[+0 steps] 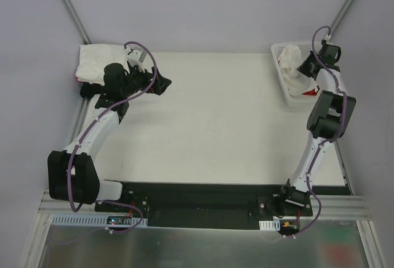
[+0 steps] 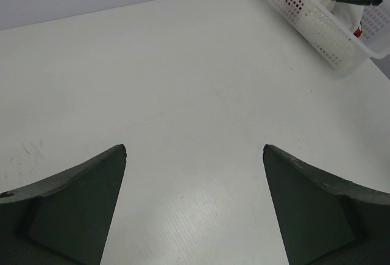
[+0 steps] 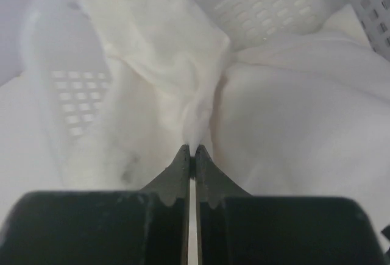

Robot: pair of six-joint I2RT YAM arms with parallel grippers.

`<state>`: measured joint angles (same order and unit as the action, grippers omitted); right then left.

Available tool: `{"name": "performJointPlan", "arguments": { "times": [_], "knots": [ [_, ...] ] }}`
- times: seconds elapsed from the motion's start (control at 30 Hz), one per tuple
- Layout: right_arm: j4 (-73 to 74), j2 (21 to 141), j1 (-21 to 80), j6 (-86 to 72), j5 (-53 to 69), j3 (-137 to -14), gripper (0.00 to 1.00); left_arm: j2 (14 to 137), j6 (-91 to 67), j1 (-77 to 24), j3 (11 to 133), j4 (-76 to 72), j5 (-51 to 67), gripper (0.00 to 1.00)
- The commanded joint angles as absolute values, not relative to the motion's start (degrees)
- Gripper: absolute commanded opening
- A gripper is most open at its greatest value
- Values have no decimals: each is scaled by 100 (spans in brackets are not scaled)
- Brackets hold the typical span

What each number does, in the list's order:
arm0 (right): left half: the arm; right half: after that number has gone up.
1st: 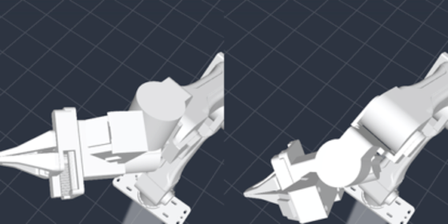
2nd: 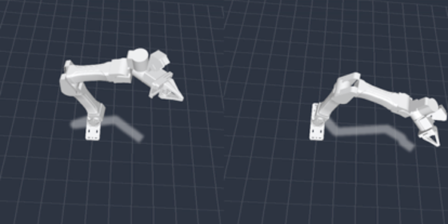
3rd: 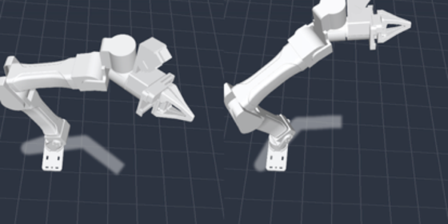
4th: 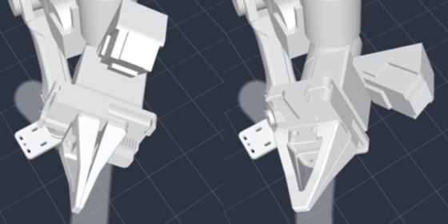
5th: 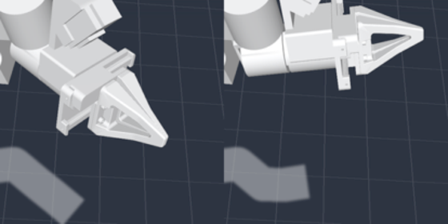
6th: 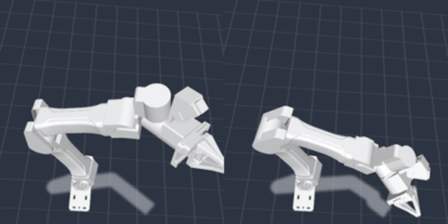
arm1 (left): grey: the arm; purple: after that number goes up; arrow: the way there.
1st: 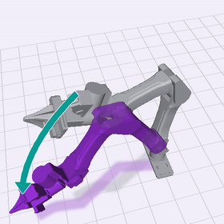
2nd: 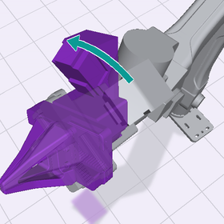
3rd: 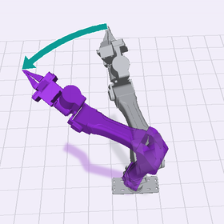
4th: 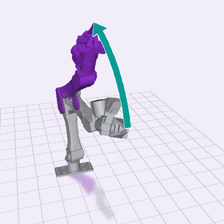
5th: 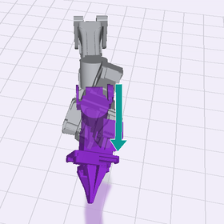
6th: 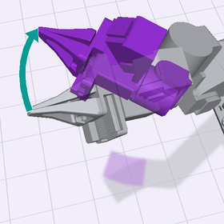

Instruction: Fold and stack the t-shirts

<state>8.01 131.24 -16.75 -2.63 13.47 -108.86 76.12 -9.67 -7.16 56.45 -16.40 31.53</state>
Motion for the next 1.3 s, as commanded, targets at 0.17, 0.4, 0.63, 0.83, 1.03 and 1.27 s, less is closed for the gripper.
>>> {"name": "performJointPlan", "arguments": {
  "times": [0.17,0.4,0.63,0.83,1.03,1.27],
  "knots": [
    [2703,11339,-652,219,730,-11996,1,7638,-993,-791,5493,-1872,3120,93],
    [3260,10426,-9,501,536,-12445,1,7840,-1037,-861,5511,-1863,3138,93],
    [4175,9828,114,484,527,-13641,1,8077,-1186,-940,5642,-1872,3164,92],
    [4183,9291,263,229,731,-13613,1,8305,-1336,-984,5800,-1907,3111,92],
    [4333,9360,466,307,693,-14457,1,8455,-1327,-1002,5889,-1890,3181,91],
    [3263,8368,685,89,1950,-13536,1,8262,-1266,-1011,5801,-1881,3120,91]
  ]
}}
